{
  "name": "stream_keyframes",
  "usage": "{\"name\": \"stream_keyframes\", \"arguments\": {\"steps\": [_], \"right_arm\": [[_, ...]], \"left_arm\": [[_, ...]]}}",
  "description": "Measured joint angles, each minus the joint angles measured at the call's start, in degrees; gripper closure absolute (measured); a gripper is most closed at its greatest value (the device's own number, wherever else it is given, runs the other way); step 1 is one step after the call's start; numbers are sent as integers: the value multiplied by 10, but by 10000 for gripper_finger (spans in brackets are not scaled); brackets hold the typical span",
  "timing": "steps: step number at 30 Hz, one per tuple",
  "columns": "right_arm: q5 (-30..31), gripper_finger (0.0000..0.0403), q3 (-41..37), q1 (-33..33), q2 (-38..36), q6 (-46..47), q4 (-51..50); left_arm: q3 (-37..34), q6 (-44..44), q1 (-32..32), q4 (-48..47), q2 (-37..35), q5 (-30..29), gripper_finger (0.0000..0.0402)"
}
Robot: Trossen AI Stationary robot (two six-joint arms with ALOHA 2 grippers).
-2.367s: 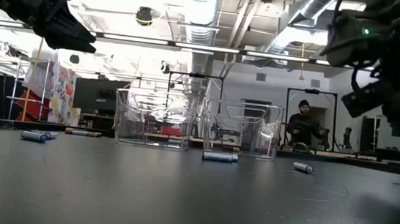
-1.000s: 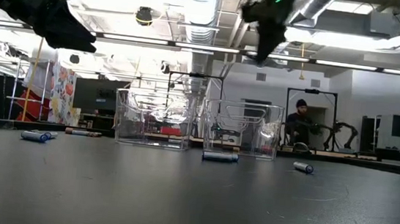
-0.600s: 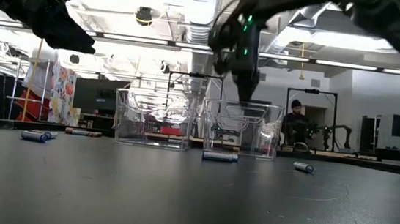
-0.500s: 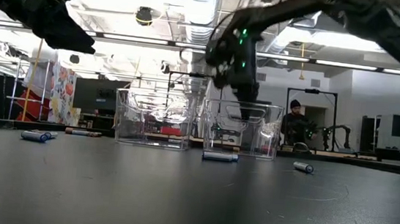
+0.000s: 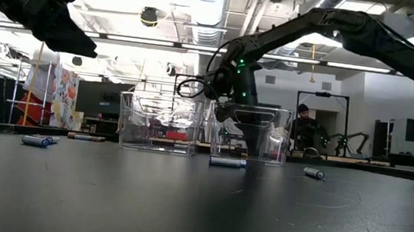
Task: Sort batteries
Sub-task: Put the black battery into the right transparent bin
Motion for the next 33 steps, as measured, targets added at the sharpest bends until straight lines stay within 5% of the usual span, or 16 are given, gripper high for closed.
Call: {"name": "stream_keyframes", "arguments": {"steps": [33], "right_arm": [[-4, 230, 0, -1, -68, 81, -36]], "left_arm": [[0, -34, 0, 2, 0, -8, 123]]}}
